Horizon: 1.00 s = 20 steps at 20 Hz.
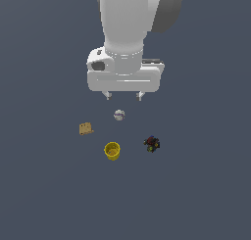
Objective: Pick up a designated object from a clutter of objects.
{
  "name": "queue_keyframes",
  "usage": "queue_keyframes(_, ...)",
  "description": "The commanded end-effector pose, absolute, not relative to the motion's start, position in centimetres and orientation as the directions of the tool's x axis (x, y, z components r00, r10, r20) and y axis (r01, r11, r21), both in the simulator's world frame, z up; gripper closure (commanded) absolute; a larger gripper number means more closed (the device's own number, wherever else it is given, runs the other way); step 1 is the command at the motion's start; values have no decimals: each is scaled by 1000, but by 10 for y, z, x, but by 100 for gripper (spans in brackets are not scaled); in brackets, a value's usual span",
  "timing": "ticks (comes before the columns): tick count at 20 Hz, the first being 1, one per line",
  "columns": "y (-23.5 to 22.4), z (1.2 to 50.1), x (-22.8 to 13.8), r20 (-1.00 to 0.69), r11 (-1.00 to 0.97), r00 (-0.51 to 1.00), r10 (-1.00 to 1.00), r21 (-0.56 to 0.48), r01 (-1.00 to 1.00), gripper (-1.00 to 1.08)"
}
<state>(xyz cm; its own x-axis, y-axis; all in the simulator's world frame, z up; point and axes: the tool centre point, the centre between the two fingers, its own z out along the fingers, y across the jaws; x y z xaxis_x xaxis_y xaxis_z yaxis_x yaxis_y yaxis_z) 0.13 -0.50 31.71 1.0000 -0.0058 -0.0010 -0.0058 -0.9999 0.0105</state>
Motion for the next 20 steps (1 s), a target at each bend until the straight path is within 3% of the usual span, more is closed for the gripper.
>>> queue_keyframes(1, -5, 317, 1, -1, -1000, 1000, -6, 11, -6, -92)
queue_keyframes(20, -1, 296, -4, -52, -998, 997, 55, 39, 57, -92)
